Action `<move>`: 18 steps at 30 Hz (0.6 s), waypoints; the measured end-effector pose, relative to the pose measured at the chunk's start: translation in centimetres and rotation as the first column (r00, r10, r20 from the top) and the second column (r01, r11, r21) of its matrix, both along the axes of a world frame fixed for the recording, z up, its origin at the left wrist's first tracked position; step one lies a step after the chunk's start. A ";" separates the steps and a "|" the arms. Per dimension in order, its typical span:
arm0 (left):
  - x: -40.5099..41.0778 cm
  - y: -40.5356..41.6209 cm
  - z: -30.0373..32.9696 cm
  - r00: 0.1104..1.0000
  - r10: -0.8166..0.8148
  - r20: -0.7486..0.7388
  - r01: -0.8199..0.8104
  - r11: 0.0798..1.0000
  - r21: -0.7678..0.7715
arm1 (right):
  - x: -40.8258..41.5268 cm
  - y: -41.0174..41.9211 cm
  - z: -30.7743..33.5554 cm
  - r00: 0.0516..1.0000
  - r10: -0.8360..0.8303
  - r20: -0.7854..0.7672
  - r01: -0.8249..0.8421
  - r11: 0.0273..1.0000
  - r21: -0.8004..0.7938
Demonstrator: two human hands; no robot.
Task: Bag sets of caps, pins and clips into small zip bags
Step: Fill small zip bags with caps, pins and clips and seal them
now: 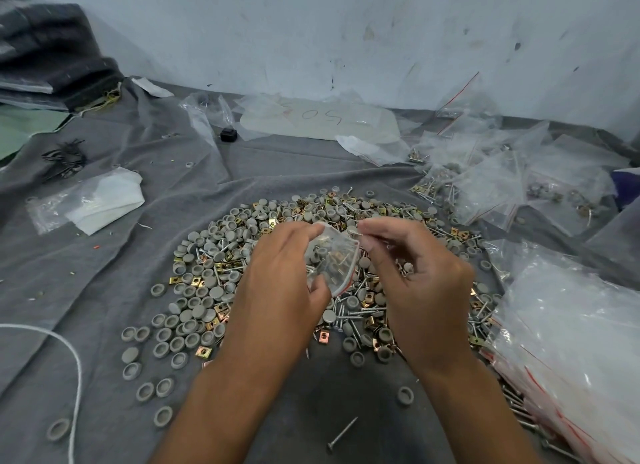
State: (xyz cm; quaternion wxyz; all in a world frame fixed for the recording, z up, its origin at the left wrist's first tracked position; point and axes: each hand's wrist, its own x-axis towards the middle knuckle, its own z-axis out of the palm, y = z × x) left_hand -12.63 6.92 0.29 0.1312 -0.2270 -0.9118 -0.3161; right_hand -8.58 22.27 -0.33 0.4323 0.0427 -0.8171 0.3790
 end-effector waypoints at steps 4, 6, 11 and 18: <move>0.1 0.1 0.1 1.000 -0.017 -0.005 0.017 1.000 0.017 | -0.2 -0.3 -0.4 0.990 0.077 0.120 -0.091 0.989 0.114; 0.1 0.1 0.1 1.000 -0.012 0.001 0.012 1.000 0.017 | -0.3 -0.1 -0.3 0.990 0.064 0.122 -0.075 0.993 0.086; 0.0 -0.1 0.2 1.000 -0.006 0.006 0.006 1.000 0.012 | 0.0 1.4 -0.5 0.903 -0.003 0.430 -0.017 0.999 0.042; 0.0 0.0 0.1 1.000 -0.002 0.009 0.002 1.000 0.005 | 0.1 1.3 -2.3 0.598 -0.184 0.780 -0.244 0.885 0.396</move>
